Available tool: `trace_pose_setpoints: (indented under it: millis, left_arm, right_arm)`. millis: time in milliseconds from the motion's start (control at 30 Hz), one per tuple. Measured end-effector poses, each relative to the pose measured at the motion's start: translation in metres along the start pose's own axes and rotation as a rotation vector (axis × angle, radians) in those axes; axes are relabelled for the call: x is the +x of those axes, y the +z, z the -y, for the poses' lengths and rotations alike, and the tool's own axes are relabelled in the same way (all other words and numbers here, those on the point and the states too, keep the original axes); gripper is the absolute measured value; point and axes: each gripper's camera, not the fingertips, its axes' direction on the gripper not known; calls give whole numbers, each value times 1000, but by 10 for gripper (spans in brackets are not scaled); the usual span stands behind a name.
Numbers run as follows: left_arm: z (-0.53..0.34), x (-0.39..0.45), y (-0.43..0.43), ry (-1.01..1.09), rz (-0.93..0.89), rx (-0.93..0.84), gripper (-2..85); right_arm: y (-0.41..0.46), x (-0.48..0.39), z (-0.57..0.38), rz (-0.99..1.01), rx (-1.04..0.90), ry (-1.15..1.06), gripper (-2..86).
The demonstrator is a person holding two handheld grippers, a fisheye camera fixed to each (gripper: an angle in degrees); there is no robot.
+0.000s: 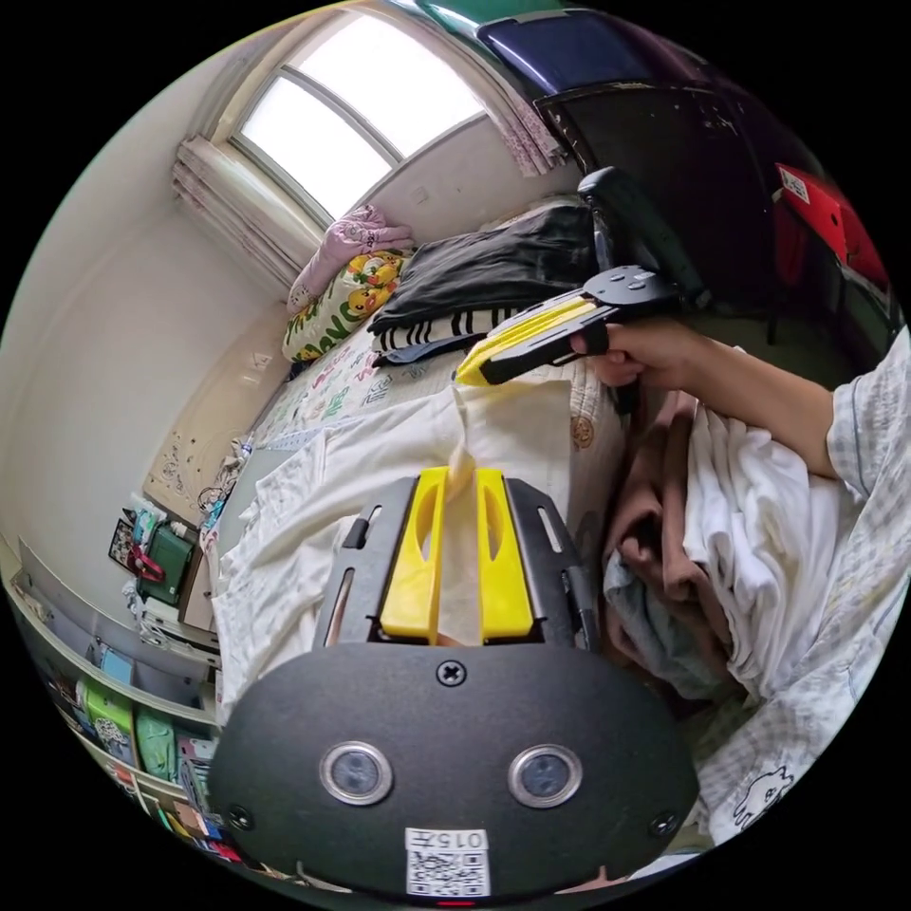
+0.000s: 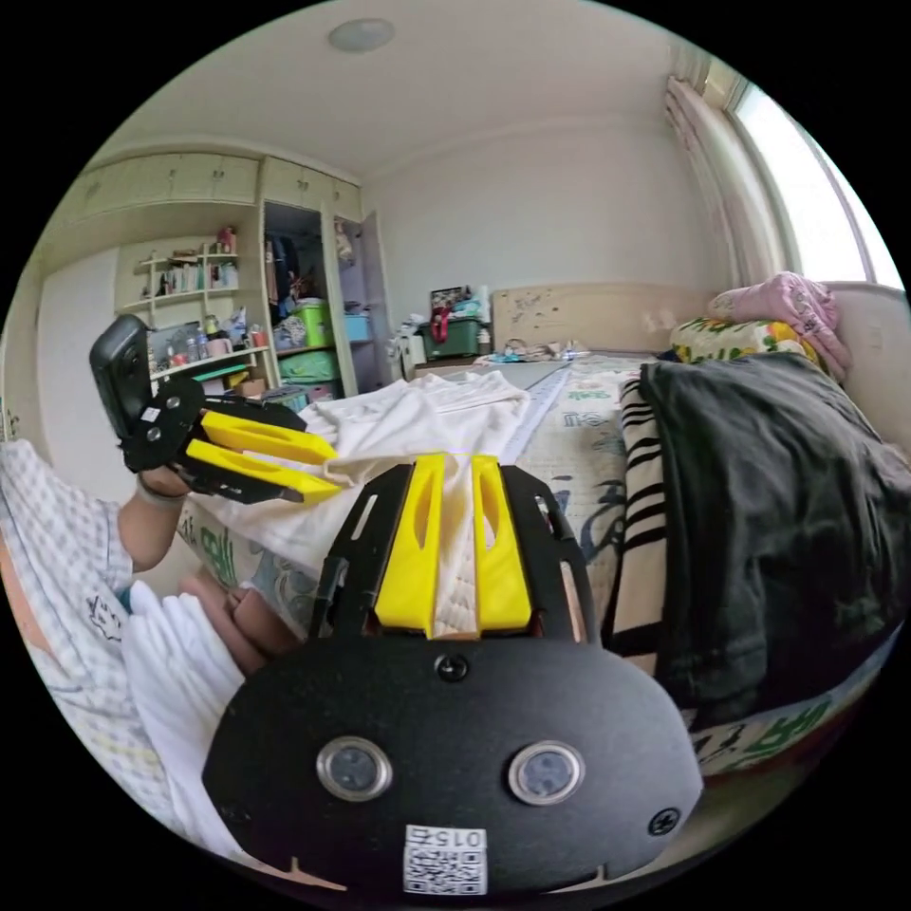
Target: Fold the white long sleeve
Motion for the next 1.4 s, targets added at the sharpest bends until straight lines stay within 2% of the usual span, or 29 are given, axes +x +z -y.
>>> trace_pose_setpoints:
  millis: [133, 267, 533, 833, 1200, 1333, 1400]
  left_arm:
    - [6, 3, -5, 3, 12, 1, 79]
    - [20, 1, -3, -6, 43, -4, 74]
    - [18, 1, -7, 1, 100, 0, 65]
    - [33, 7, 31, 43, 31, -42, 27]
    - [-3, 31, 63, 61, 21, -33, 10]
    - [-17, 40, 64, 38, -32, 88, 15]
    - [-19, 47, 85, 51, -70, 75, 16]
  right_arm:
    - [13, -8, 10, -48, -73, -25, 45]
    - [8, -13, 17, -98, -52, -12, 5]
    - [-2, -17, 27, -181, -23, 42, -6]
    - [-9, -40, 34, -178, -44, 33, -3]
    - [-24, -84, 42, -212, -72, -14, -2]
    - [-33, -101, 46, -213, -61, -22, -2]
    - [-37, -106, 50, -202, -65, -9, -1]
